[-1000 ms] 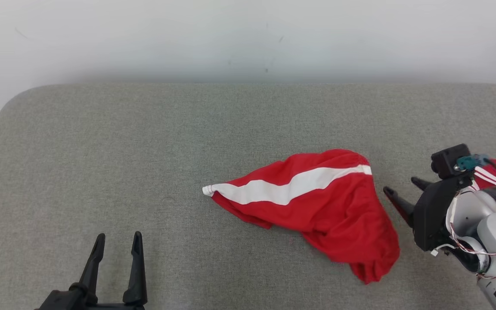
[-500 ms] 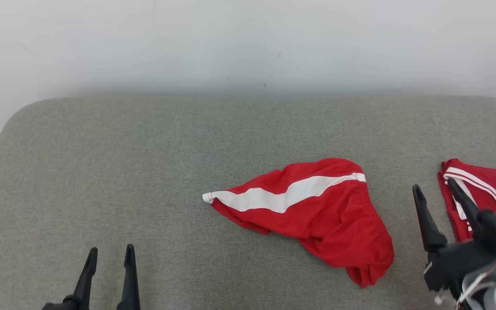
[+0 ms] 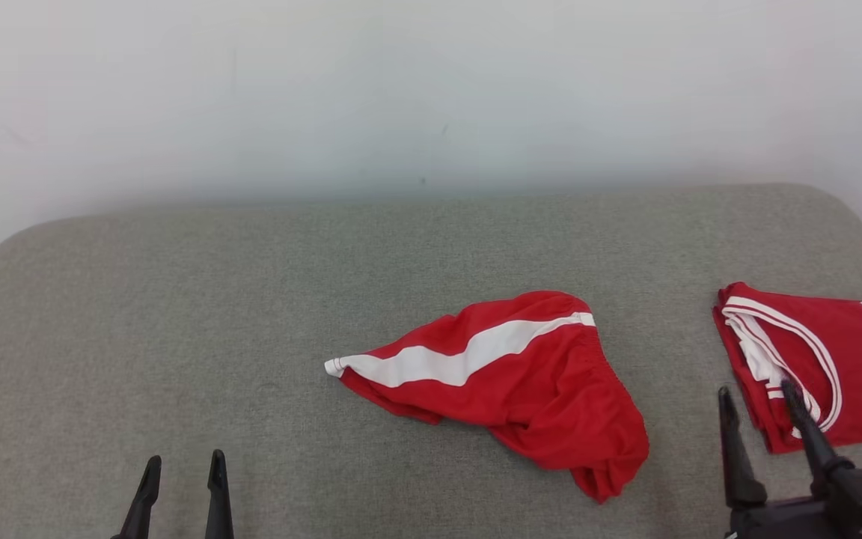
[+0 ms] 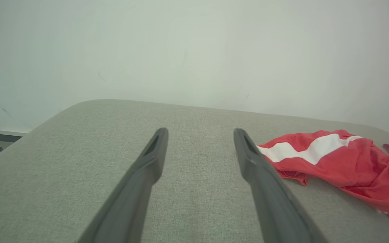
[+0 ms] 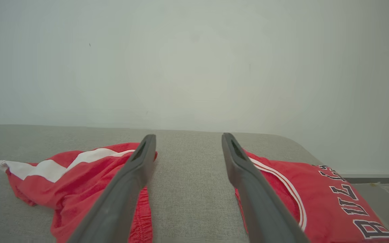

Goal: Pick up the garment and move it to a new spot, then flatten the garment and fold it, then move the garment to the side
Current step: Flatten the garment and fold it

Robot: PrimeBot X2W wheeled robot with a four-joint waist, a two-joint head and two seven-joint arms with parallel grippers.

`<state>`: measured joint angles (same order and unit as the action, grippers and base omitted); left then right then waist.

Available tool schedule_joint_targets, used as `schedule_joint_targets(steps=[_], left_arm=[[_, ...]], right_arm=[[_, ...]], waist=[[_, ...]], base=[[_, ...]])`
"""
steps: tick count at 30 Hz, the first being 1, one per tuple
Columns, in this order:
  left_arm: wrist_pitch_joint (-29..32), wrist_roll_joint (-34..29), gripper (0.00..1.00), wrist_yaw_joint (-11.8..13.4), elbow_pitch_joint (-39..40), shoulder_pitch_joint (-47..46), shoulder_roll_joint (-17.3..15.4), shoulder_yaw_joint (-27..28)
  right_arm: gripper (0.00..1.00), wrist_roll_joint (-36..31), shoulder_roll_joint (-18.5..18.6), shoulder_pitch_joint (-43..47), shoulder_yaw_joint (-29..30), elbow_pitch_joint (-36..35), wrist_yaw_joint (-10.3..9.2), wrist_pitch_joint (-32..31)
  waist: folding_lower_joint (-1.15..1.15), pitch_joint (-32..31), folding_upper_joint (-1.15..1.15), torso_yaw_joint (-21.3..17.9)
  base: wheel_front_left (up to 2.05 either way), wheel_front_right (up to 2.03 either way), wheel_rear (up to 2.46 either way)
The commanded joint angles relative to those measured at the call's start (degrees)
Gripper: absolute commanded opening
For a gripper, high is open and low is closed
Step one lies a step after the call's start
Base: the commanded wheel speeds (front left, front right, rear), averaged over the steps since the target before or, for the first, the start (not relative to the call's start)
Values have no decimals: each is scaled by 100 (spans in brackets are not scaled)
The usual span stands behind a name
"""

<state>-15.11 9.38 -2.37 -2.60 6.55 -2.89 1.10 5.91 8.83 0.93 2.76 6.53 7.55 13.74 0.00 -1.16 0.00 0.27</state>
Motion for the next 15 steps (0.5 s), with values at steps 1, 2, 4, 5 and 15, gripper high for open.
schedule_joint_targets(steps=[1, 2, 4, 5, 15], left_arm=[[-3, -36, 100, -2, -20, 88, 0, 5], [-2, -39, 100, -13, -41, 102, -1, 3], [-2, -47, 100, -16, -67, 126, 0, 14], [-2, -44, 100, -13, -70, 137, -1, 18], [-2, -41, 100, 30, -25, 272, 0, 18]], right_arm=[[100, 12, -48, 77, -75, 52, -15, 36], [100, 0, -44, 97, -105, 74, -15, 44], [100, 75, -67, 147, -194, 156, -15, 20], [100, 95, -56, 162, -232, 203, -15, -10], [100, 225, -41, 53, -294, 239, -15, -1]], waist=[[0, -72, 0, -74], [0, -89, 0, -92], [0, -118, 0, -125], [0, -126, 0, -142], [0, -145, 0, -180]], base=[[0, 0, 0], [0, 0, 0], [0, 0, 0], [0, 0, 0], [0, 0, 0]])
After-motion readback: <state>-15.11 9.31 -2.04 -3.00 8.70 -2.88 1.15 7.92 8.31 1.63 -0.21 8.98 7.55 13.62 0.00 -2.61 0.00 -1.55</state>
